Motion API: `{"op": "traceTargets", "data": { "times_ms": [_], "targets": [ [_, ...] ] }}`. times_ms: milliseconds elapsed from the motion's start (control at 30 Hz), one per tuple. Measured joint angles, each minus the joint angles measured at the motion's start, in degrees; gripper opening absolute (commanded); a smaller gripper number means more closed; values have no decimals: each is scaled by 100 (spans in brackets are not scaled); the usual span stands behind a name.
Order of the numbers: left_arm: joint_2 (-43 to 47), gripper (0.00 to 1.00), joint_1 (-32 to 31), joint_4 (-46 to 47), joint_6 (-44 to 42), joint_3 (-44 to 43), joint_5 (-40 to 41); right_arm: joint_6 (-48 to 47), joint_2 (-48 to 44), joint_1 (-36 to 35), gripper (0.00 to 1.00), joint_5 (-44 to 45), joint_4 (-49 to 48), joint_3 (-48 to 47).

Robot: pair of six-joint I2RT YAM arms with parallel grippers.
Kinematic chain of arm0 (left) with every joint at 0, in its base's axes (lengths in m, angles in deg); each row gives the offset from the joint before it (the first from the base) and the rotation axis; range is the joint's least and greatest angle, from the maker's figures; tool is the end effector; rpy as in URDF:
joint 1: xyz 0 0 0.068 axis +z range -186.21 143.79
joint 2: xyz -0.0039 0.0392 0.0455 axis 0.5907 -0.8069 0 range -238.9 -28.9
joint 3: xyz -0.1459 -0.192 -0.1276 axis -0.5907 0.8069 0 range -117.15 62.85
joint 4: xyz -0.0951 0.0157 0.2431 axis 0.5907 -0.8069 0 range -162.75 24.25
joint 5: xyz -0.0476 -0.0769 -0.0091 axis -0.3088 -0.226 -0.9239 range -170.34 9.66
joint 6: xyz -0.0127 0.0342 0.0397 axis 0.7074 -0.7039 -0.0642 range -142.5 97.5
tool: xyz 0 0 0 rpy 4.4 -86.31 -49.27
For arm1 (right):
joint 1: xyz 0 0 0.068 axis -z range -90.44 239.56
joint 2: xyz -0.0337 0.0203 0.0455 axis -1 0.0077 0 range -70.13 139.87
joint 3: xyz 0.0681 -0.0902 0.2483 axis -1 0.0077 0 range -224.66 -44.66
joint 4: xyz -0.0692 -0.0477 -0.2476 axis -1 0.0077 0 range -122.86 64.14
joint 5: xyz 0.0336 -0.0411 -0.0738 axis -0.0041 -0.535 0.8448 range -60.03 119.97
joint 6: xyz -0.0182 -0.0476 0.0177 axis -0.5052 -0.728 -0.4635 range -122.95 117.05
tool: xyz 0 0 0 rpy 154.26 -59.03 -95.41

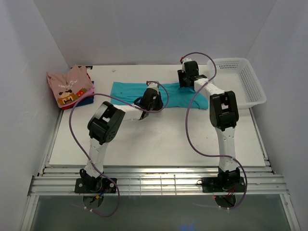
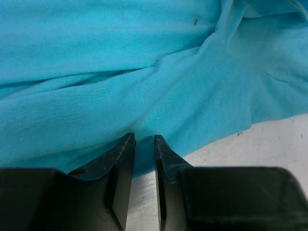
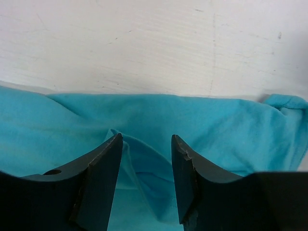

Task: Fold and stack the t-shirts
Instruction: Fold the other side of the tshirt into a rectangle

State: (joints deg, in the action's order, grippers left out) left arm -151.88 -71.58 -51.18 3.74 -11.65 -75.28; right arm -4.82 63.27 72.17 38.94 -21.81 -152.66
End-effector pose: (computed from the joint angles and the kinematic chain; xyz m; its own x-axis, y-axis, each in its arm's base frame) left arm 0.3785 -0.2648 0.1302 -0.6365 -0.0882 -0.7662 0.2626 0.9093 -0.3227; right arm 0.5135 0.1550 0.1895 -0.5609 -0.2095 -0.8009 -0.1940 0.9738 -0.1189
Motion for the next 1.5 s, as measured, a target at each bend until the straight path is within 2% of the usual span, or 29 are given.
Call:
{"op": "traceTargets", "data": {
  "times_ms": [67,233,333,433,533,567,733,967,1300,1500],
  "targets": [
    [20,33,0,9,11,33,0,-26,-164,0,51,177,-308,321],
    [87,33,-11,-26,15,96,2,-109,-1414,-4,50,717,-968,2052],
    [94,33,-52,-61,-2,83,28,-160,-2103,-4,44,953,-1012,2367],
    [83,33,-144,-262,-50,-74,26,-160,-2463,-4,31,1110,-1073,2282],
    [7,36,-328,-476,-116,-391,26,-164,-2420,-7,9,1207,-997,2142],
    [-22,38,-389,-516,-142,-505,26,-133,-2378,-7,8,1228,-942,2140],
    [-192,43,-739,-669,-291,-1270,26,-20,-1818,-7,8,1152,-466,2151],
    [-334,43,-909,-649,-380,-1840,22,46,-1480,-9,8,949,-70,2262],
    [-1130,42,-885,-654,-459,-1987,26,68,-1368,-28,8,901,-63,2243],
    [-1152,41,-885,-560,-468,-1982,31,83,-1126,-28,8,907,-59,2072]
  ]
}}
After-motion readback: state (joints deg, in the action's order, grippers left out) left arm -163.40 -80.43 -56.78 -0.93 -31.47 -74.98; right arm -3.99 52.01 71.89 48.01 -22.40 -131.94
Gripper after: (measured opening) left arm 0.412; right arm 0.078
